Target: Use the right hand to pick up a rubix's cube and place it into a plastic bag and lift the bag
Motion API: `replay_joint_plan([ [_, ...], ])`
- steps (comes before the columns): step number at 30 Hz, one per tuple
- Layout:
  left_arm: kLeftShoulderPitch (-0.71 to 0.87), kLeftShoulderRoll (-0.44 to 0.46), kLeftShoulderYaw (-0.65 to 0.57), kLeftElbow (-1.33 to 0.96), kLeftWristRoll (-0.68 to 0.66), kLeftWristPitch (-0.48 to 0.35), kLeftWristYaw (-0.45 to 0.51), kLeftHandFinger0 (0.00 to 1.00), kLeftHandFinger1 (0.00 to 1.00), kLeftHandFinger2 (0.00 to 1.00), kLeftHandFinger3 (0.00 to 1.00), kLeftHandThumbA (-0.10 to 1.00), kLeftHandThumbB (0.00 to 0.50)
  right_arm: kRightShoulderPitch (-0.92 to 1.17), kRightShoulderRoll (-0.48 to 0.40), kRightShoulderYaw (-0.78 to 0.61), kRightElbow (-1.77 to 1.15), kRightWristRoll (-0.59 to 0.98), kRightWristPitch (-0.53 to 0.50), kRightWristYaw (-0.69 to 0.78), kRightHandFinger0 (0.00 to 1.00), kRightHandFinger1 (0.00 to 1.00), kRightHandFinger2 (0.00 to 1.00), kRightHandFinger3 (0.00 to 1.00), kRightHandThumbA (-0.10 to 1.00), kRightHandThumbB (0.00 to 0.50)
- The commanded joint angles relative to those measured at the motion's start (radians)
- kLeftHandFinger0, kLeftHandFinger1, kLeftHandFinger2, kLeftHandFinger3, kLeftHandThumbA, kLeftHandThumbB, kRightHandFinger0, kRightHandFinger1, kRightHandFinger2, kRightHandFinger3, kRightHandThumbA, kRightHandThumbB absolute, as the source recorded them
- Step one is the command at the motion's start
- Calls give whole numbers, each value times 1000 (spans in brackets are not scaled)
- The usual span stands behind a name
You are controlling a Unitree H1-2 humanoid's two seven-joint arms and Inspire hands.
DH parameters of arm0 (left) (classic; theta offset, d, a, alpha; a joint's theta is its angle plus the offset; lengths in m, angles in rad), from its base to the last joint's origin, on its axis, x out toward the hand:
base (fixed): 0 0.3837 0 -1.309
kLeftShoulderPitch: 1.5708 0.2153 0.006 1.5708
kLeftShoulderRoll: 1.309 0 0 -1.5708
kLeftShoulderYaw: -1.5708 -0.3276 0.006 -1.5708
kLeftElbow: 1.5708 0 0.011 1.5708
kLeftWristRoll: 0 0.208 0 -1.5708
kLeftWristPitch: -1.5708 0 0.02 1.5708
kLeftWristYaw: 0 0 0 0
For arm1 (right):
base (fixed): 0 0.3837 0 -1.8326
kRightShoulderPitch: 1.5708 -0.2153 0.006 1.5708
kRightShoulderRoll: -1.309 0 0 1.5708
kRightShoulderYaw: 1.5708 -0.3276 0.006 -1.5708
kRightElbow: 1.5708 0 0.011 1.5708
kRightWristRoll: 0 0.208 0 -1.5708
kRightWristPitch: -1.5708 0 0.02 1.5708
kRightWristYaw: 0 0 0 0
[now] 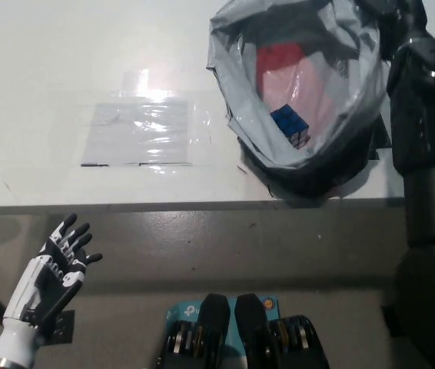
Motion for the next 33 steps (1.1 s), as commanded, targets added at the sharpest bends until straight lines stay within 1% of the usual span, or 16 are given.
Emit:
replay_joint_plan([
  [1,-27,9,20,-26,-21,7,16,860,980,1000,1000,288,186,-518,55,-109,42,301,78,15,0,120,708,974,-100,134],
  [2,-28,9,20,-27,-20,7,16,859,979,1000,1000,288,185,-542,53,-94,56,285,64,24,0,132,725,984,-100,137],
  [3,-28,10,19,-27,-17,6,16,855,971,1000,1000,293,183,-556,53,-93,64,283,63,22,0,160,754,830,-100,136],
  [4,-29,11,18,-24,-20,5,14,858,968,1000,1000,293,181,-598,59,-100,83,286,64,4,0,185,772,808,-100,140],
  [5,-29,11,18,-23,-21,5,12,859,968,1000,1000,293,181,-613,61,-103,91,287,63,-2,0,187,772,848,-100,140],
  [6,-29,12,18,-24,-20,5,12,866,968,1000,1000,293,184,-631,61,-103,107,285,57,-6,0,185,766,738,-100,142],
  [9,-27,11,18,-29,-17,9,16,866,962,1000,1000,289,183,-690,58,-100,169,271,35,-20,0,196,771,757,-100,137],
  [10,-27,12,19,-29,-20,10,14,860,958,1000,1000,284,180,-702,56,-99,184,268,32,-21,0,197,767,927,-100,133],
  [11,-27,12,19,-28,-23,9,12,852,947,1000,1000,279,176,-730,50,-97,217,261,21,-20,0,207,761,1000,-100,136],
  [16,-29,14,16,-32,-15,12,14,851,933,1000,1000,282,172,-808,36,-101,291,259,-4,-27,0,184,711,1000,-100,121],
  [19,-27,16,16,-35,-14,12,13,851,931,1000,1000,283,172,-846,30,-108,325,265,-23,-24,0,193,727,1000,-100,120],
  [21,-26,16,15,-34,-12,9,12,843,925,1000,1000,285,170,-875,21,-105,356,261,-46,-14,0,166,700,1000,-100,93],
  [23,-24,16,13,-37,-11,14,13,846,925,1000,1000,288,176,-916,7,-91,398,241,-57,-13,0,87,612,1000,-100,65],
  [28,-25,17,12,-41,-8,18,15,838,917,1000,1000,287,174,-958,-1,-89,432,230,-84,-36,0,70,617,1000,-100,40],
  [31,-28,24,14,-41,-9,17,11,831,915,1000,1000,286,171,-972,-9,-87,456,224,-109,-34,0,66,623,1000,-100,60],
  [33,-29,26,12,-42,-4,20,12,822,907,1000,1000,280,166,-969,-12,-85,465,220,-112,-35,0,40,583,1000,-100,60],
])
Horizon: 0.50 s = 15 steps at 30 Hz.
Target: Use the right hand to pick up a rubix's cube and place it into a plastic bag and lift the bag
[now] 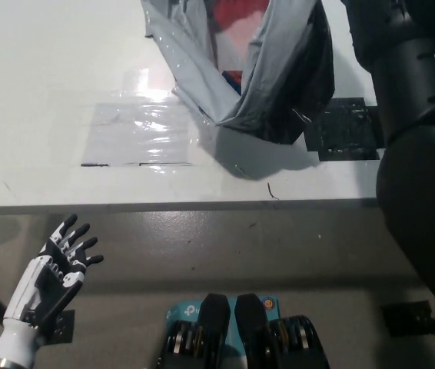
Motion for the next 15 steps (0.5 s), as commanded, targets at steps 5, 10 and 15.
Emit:
replay_joint_plan([
  [5,-29,26,8,-40,0,13,8,815,905,1000,1000,260,158,-535,-15,0,41,115,-162,8,0,153,701,1000,-100,98],
  [10,-27,25,6,-41,5,11,9,798,890,1000,1000,249,148,-499,10,-17,44,130,-171,-26,0,260,833,1000,-100,130],
  [15,-33,28,1,-41,9,12,6,790,875,1000,1000,237,141,-422,42,-2,48,119,-198,-28,0,300,878,1000,-100,138],
])
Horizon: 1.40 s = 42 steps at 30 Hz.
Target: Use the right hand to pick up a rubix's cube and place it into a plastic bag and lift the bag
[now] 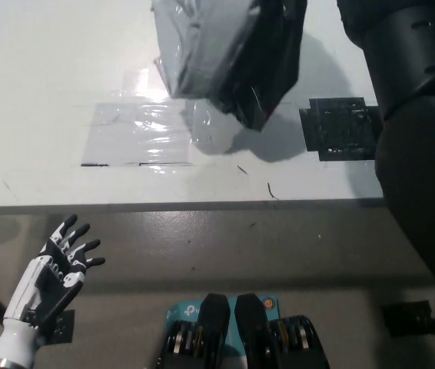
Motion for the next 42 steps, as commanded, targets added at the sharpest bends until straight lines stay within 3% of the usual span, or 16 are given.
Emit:
replay_joint_plan([
  [1,-35,29,0,-39,12,7,4,781,872,1000,1000,236,140,-301,48,-2,-42,98,-194,-20,0,306,886,1000,-100,135],
  [7,-37,33,-5,-42,15,6,1,791,869,1000,1000,223,141,-225,64,30,-31,76,-207,-8,0,307,897,1000,-100,120],
  [15,-53,46,-15,-37,26,11,2,797,853,1000,1000,246,147,-87,54,60,46,77,-269,-19,0,252,821,1000,-100,112],
  [19,-54,48,-23,-28,40,-18,-2,793,851,997,1000,238,118,-46,50,78,64,70,-293,-10,0,170,723,783,-100,122],
  [20,-54,46,-25,-26,42,-22,-2,790,848,993,1000,224,108,-35,49,79,70,75,-299,-8,0,122,676,958,-100,123],
  [22,-56,41,-25,-24,39,-18,0,790,842,982,1000,216,115,-17,43,78,81,81,-305,1,0,85,647,1000,-100,115],
  [24,-59,40,-27,-24,38,-17,-1,793,839,974,1000,210,119,1,34,80,92,85,-311,11,0,82,644,1000,-100,119],
  [26,-65,42,-30,-23,38,-13,-4,789,837,968,1000,210,131,22,25,83,100,88,-327,17,0,76,648,903,-100,122],
  [29,-70,43,-35,-23,45,-10,-4,784,836,963,1000,213,133,39,13,95,109,81,-318,-8,0,69,646,1000,-100,118],
  [34,-75,43,-40,-21,49,-16,-5,786,834,954,1000,222,142,73,2,112,128,77,-325,-17,0,75,641,1000,-100,94],
  [35,-75,43,-40,-21,48,-16,-5,786,834,954,1000,223,142,77,1,118,131,74,-329,-14,0,104,681,955,-100,93],
  [36,-75,41,-39,-20,43,-16,-6,788,833,953,1000,222,141,99,-4,148,141,49,-344,1,0,168,745,532,-100,85],
  [37,-74,41,-39,-20,41,-14,-7,790,834,952,1000,223,142,109,-7,161,145,38,-348,3,0,190,770,577,-100,95],
  [39,-77,42,-40,-20,40,-11,-7,794,834,951,1000,223,143,120,-13,188,154,26,-345,-3,0,245,777,558,-100,110],
  [40,-81,43,-40,-18,42,-15,-8,787,823,941,1000,221,134,132,-22,237,162,-13,-325,-17,0,237,722,427,-100,132],
  [42,-84,46,-42,-16,46,-22,-10,785,821,939,1000,221,133,153,-35,311,169,-66,-319,-33,0,268,721,401,-100,158],
])
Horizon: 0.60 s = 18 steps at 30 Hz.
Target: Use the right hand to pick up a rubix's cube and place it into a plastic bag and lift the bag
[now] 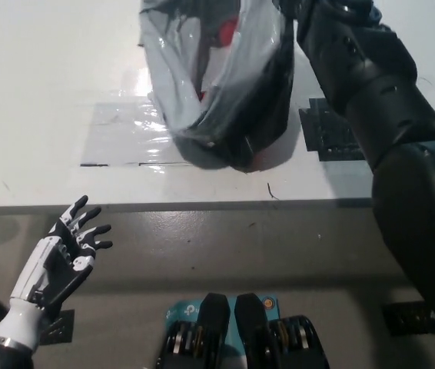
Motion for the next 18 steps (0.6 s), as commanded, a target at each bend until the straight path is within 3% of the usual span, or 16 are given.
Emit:
replay_joint_plan([
  [1,-24,21,-5,-10,11,-27,-11,786,822,940,1000,222,132,-5,-44,131,11,-115,-32,-21,0,283,726,397,-100,161],
  [2,-25,22,-5,-9,12,-29,-11,786,822,940,1000,222,132,-3,-47,146,12,-121,-30,-23,0,283,726,397,-100,161],
  [3,-26,22,-5,-8,13,-31,-11,787,821,941,1000,226,132,5,-58,217,18,-175,-20,-34,0,259,680,598,-33,189],
  [4,-26,23,-4,-7,14,-31,-10,787,817,941,1000,234,137,7,-64,273,22,-225,-8,-40,105,370,755,813,94,218],
  [5,-26,22,-4,-6,15,-33,-9,787,816,941,1000,237,137,8,-70,337,25,-271,6,-47,102,362,719,900,170,228],
  [6,-25,22,-3,-6,16,-33,-8,787,813,937,1000,247,142,11,-75,396,27,-317,1,-38,549,875,1000,1000,383,332],
  [7,-24,23,-2,-7,17,-34,-7,787,812,936,1000,250,142,16,-81,469,28,-363,-8,-27,725,961,1000,1000,386,306],
  [8,-22,22,-2,-7,14,-34,-7,788,812,936,1000,250,141,12,-95,596,36,-462,23,28,1000,1000,1000,1000,598,409],
  [9,-21,22,-1,-8,13,-34,-8,791,813,938,1000,251,137,10,-100,642,38,-493,34,49,1000,1000,1000,1000,637,474],
  [10,-20,22,-1,-7,14,-35,-8,793,815,939,1000,253,139,7,-105,678,40,-516,46,74,1000,1000,1000,1000,632,499],
  [18,-18,22,-4,-8,20,-39,-8,800,816,941,1000,245,122,-40,-143,854,27,-556,59,131,1000,1000,1000,1000,705,500],
])
